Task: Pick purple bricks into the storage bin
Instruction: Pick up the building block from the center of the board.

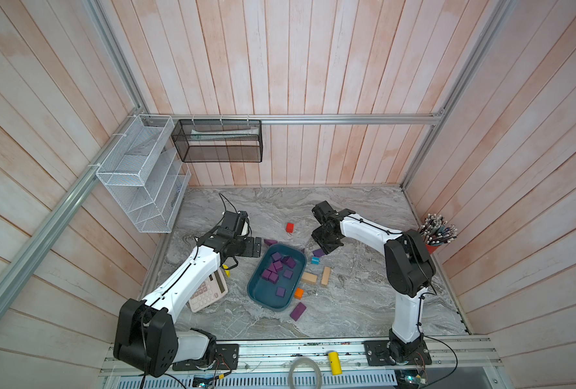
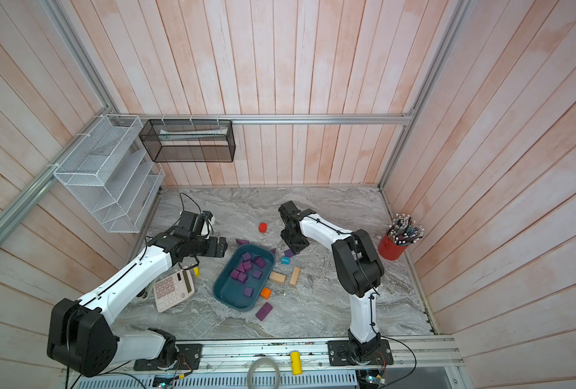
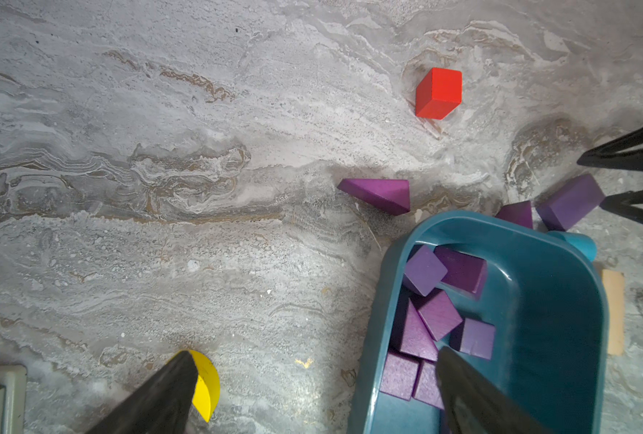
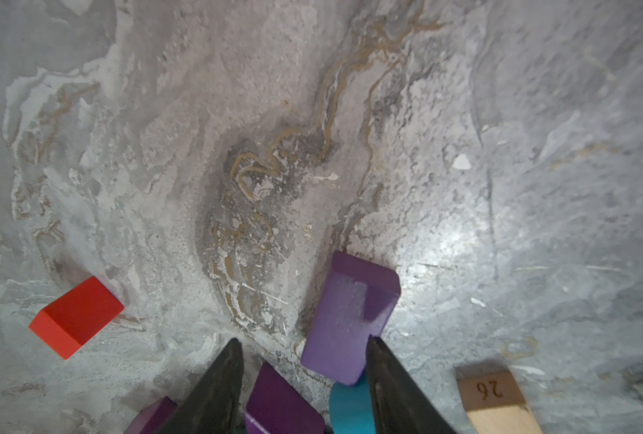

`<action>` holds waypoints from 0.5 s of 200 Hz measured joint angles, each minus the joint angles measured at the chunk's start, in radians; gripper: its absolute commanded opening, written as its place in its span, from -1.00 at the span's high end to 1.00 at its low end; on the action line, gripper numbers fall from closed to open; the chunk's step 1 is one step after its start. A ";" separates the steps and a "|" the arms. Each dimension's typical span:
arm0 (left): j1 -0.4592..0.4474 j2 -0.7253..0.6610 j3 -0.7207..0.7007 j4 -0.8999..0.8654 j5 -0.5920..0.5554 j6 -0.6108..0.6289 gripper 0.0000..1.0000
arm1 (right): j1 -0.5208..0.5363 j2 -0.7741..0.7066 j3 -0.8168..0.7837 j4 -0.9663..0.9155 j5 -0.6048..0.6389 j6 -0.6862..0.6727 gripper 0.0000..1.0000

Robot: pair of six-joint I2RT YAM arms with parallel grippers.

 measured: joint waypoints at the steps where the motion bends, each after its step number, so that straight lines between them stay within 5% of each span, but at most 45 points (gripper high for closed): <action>1: 0.000 0.000 0.000 0.000 0.000 0.000 -1.00 | 0.000 0.000 0.000 0.000 0.000 0.000 -0.10; 100: 0.000 0.000 0.000 0.000 0.002 0.000 -0.99 | -0.004 0.006 -0.027 0.031 -0.023 0.000 -0.05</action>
